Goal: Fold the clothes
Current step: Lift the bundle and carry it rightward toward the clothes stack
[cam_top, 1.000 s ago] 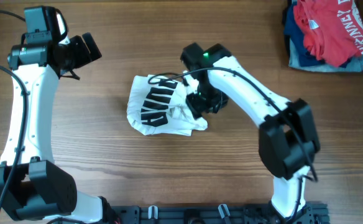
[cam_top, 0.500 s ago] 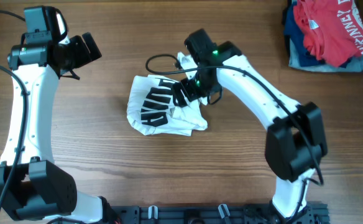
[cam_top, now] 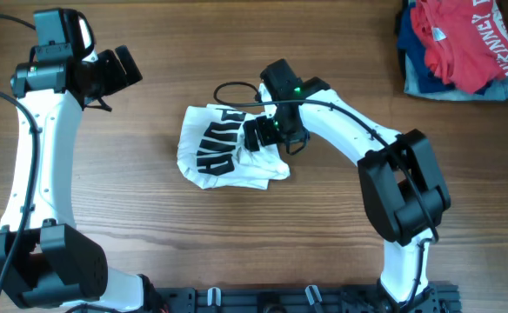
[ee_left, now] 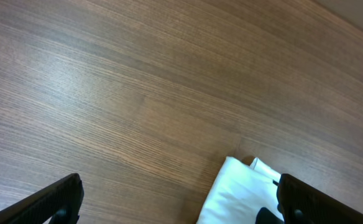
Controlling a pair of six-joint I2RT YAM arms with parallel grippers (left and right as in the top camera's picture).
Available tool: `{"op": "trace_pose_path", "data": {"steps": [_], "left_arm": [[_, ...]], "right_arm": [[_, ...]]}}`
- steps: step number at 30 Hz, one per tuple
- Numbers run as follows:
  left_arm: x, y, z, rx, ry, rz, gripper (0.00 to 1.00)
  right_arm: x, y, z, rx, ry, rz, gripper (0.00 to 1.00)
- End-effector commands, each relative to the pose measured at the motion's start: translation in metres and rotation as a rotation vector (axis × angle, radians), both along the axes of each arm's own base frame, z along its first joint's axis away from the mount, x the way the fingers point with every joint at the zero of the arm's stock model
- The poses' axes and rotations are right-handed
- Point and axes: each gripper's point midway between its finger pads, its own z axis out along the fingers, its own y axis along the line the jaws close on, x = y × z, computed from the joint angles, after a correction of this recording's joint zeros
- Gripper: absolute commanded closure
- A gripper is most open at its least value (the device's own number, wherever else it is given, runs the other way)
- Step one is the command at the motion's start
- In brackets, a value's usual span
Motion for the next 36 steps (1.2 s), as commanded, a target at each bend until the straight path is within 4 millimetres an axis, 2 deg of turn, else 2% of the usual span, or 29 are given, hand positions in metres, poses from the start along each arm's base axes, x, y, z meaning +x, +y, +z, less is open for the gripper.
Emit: {"op": "trace_pose_path", "data": {"steps": [1, 4, 8, 10, 12, 14, 15, 16, 18, 21, 23, 31, 34, 36], "left_arm": [[-0.001, 0.001, -0.005, -0.002, 0.013, -0.006, 0.00], [-0.001, 0.001, -0.005, -0.002, 0.013, -0.006, 0.00], [0.000, -0.002, -0.005, -0.019, 0.010, -0.016, 0.00], [0.000, -0.004, -0.005, -0.028, 0.009, -0.022, 0.00], [0.000, -0.005, -0.005, -0.030, 0.009, -0.023, 0.00], [0.000, -0.005, -0.005, -0.031, 0.009, -0.024, 0.00], [0.000, -0.005, -0.005, -0.031, 0.009, -0.023, 0.00], [0.000, -0.005, -0.005, -0.031, 0.010, -0.023, 0.00], [-0.001, -0.005, -0.005, -0.031, 0.012, -0.023, 0.00], [-0.001, -0.005, -0.005, -0.031, 0.012, -0.023, 0.00], [-0.001, -0.005, -0.005, -0.031, 0.012, -0.023, 0.00], [-0.001, -0.005, -0.005, -0.031, 0.012, -0.023, 0.00], [-0.001, -0.005, -0.005, -0.031, 0.013, -0.023, 0.00], [-0.001, -0.005, -0.005, -0.031, 0.013, -0.023, 0.00]], "right_arm": [[0.003, 0.010, 0.006, 0.135, 0.031, 0.018, 0.00], [0.009, 0.018, 0.010, 0.196, 0.012, 0.035, 0.00], [0.011, 0.022, 0.006, 0.214, 0.006, 0.052, 0.01], [0.011, 0.025, 0.005, 0.236, 0.004, 0.078, 0.16], [0.012, 0.025, 0.004, 0.236, -0.004, 0.090, 0.40], [0.014, 0.026, 0.004, 0.236, -0.020, 0.101, 0.51], [0.016, 0.024, 0.004, 0.229, -0.029, 0.099, 0.50], [0.018, 0.023, 0.004, 0.224, -0.034, 0.095, 0.40], [0.022, 0.021, 0.004, 0.229, -0.039, 0.085, 0.28], [0.024, 0.021, 0.002, 0.240, -0.042, 0.083, 0.21], [0.021, 0.030, 0.004, 0.299, -0.039, 0.137, 0.15], [0.021, 0.034, 0.004, 0.361, -0.050, 0.196, 0.12], [0.017, 0.036, -0.006, 0.351, -0.036, 0.213, 0.17], [0.014, 0.038, -0.018, 0.343, -0.024, 0.227, 0.28]]}}
